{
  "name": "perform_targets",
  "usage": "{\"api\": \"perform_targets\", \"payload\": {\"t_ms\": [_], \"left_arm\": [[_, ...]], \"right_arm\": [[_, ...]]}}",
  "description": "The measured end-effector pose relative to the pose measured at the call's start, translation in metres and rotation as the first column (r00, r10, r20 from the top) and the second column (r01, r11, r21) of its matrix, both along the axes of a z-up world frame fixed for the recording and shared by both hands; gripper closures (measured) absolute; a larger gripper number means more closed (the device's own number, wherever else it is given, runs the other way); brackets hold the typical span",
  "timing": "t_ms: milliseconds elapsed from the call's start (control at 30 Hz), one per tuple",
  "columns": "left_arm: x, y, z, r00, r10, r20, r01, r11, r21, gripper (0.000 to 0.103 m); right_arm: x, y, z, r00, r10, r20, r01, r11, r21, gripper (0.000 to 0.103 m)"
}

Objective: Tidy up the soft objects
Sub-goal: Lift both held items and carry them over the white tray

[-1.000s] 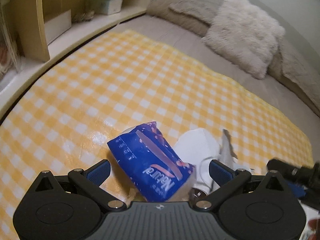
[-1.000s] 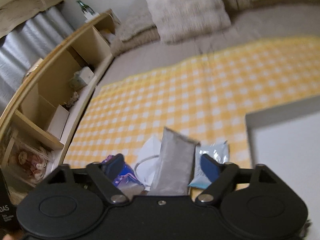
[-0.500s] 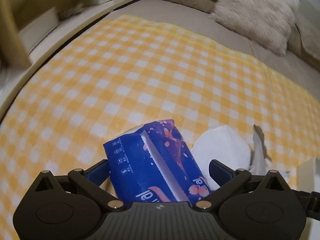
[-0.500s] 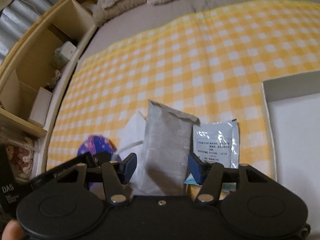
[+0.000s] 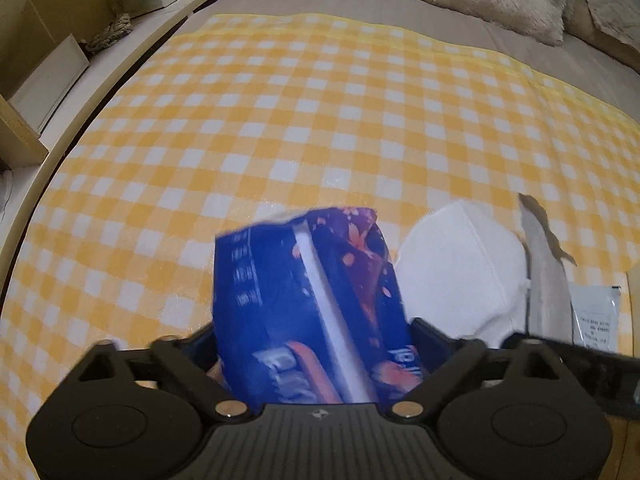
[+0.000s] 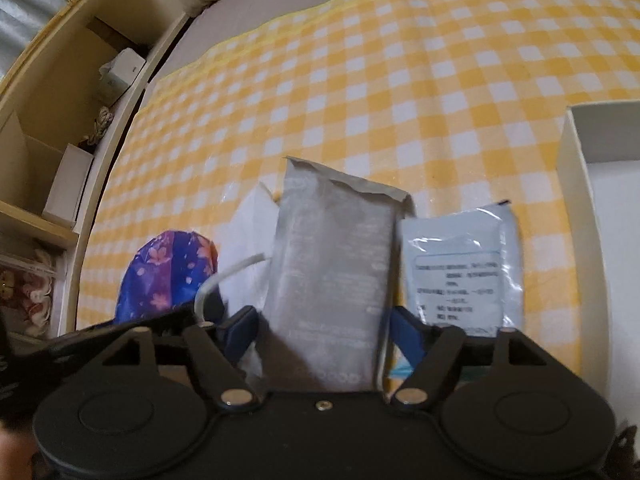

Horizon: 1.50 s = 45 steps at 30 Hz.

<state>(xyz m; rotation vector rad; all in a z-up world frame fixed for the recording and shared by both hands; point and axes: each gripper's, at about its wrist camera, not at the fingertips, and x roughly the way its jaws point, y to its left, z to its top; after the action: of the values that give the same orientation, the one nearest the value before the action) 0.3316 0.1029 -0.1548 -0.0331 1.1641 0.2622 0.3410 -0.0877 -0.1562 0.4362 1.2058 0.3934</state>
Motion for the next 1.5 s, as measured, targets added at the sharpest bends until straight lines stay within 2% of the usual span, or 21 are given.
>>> {"api": "perform_targets", "payload": {"t_ms": [133, 167, 233, 333, 467, 633, 900, 1233, 1500], "left_arm": [[-0.005, 0.005, 0.005, 1.0, -0.015, 0.001, 0.015, 1.0, -0.018, 0.034], [-0.005, 0.005, 0.005, 1.0, -0.018, 0.003, 0.018, 1.0, -0.021, 0.036], [-0.005, 0.008, 0.007, 1.0, -0.012, 0.011, 0.013, 0.999, -0.029, 0.042], [-0.006, 0.01, 0.011, 1.0, -0.004, 0.028, 0.005, 0.999, -0.04, 0.045], [-0.007, 0.013, 0.02, 0.999, -0.005, 0.053, 0.008, 0.998, -0.055, 0.046], [-0.02, 0.011, 0.049, 0.99, 0.013, 0.144, -0.003, 0.998, -0.069, 0.046], [-0.055, 0.004, 0.098, 0.955, 0.006, 0.295, 0.025, 0.995, -0.101, 0.046], [-0.1, -0.019, 0.143, 0.904, -0.038, 0.425, 0.106, 0.985, -0.138, 0.046], [-0.119, -0.057, 0.167, 0.863, -0.092, 0.497, 0.219, 0.954, -0.205, 0.046]], "right_arm": [[0.003, 0.007, 0.0, 1.0, -0.01, -0.002, 0.01, 1.0, -0.018, 0.024], [0.003, 0.009, 0.001, 1.0, -0.002, 0.001, 0.002, 1.0, -0.029, 0.032], [0.003, 0.01, 0.003, 1.0, 0.007, 0.005, -0.007, 1.0, -0.026, 0.041], [0.0, 0.006, 0.007, 0.999, 0.031, 0.007, -0.031, 0.999, -0.038, 0.043], [-0.004, 0.007, 0.02, 0.995, 0.066, 0.074, -0.059, 0.994, -0.096, 0.045], [-0.015, 0.005, 0.051, 0.973, 0.107, 0.207, -0.082, 0.989, -0.124, 0.045], [-0.043, -0.008, 0.096, 0.926, 0.129, 0.354, -0.09, 0.988, -0.126, 0.045], [-0.086, -0.039, 0.141, 0.864, 0.117, 0.49, -0.059, 0.989, -0.133, 0.045], [-0.117, -0.081, 0.166, 0.83, 0.099, 0.549, -0.03, 0.991, -0.133, 0.045]]}}
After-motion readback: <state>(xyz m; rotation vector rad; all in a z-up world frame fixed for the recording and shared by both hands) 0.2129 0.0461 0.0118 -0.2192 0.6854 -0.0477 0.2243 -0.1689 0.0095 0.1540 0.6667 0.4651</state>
